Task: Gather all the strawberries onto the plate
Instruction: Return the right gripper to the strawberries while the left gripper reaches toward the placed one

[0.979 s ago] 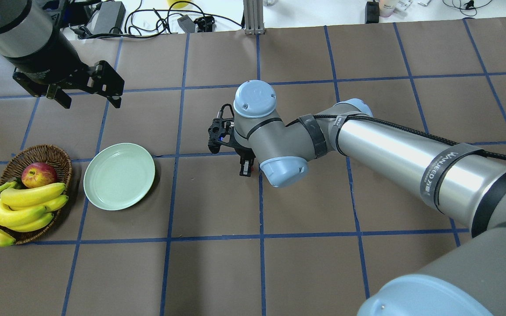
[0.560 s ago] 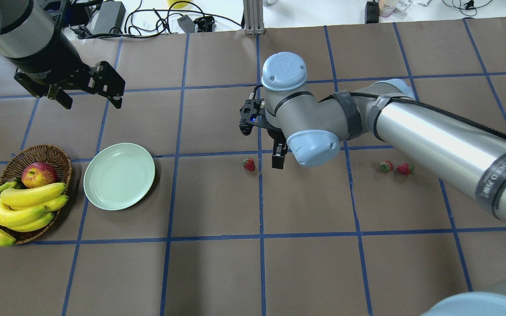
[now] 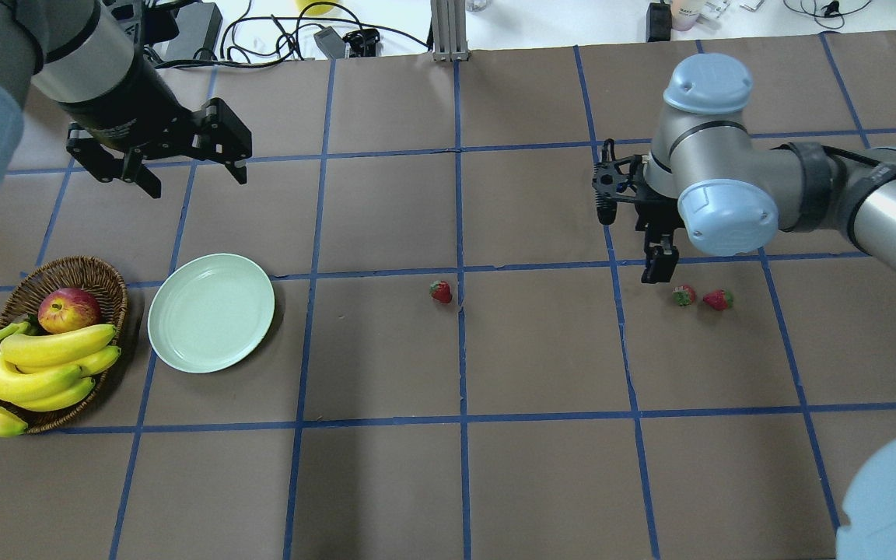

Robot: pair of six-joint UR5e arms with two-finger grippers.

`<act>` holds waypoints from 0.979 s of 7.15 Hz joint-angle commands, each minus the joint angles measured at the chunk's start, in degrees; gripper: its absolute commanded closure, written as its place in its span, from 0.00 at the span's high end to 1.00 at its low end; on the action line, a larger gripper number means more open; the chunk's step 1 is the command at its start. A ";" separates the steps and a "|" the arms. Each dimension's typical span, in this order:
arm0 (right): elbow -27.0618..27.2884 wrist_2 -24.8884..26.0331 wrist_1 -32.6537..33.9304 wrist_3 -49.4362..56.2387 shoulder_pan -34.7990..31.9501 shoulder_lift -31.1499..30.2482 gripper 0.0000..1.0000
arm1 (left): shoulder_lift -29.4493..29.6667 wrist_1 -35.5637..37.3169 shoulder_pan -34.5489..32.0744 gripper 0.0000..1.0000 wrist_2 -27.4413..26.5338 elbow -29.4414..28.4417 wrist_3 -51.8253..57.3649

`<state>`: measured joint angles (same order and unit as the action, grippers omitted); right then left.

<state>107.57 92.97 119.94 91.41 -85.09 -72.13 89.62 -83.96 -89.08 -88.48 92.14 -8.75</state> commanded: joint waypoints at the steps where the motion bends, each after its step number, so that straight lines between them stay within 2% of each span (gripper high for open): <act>1: 2.01 0.89 1.95 11.84 5.27 -0.12 1.00 | 5.53 5.27 -8.35 1.00 0.33 0.66 -18.05; 2: 5.51 0.89 7.79 14.82 5.54 -0.03 1.00 | 8.35 10.78 -12.22 1.00 -0.11 2.85 -25.54; 3: 11.28 0.63 15.94 15.11 5.63 -0.12 1.00 | 10.82 16.57 -15.13 1.00 -1.41 5.74 -30.49; 4: 15.52 0.20 21.77 15.03 5.63 -0.20 0.97 | 13.89 23.07 -17.51 1.00 -1.86 8.38 -39.24; 5: 15.39 0.28 21.22 15.37 5.55 -0.20 0.92 | 16.79 27.40 -19.53 1.00 -1.87 10.06 -46.90; 6: 15.73 0.28 21.04 15.38 5.55 -0.20 0.85 | 19.25 27.70 -20.77 0.98 -2.56 11.55 -53.15; 7: 15.74 0.54 21.56 15.90 5.55 -0.29 0.49 | 21.37 31.88 -21.22 0.98 -3.27 12.44 -54.78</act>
<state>122.95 93.32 140.87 106.84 -79.53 -72.35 108.14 -56.12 -109.20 -90.98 103.11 -59.03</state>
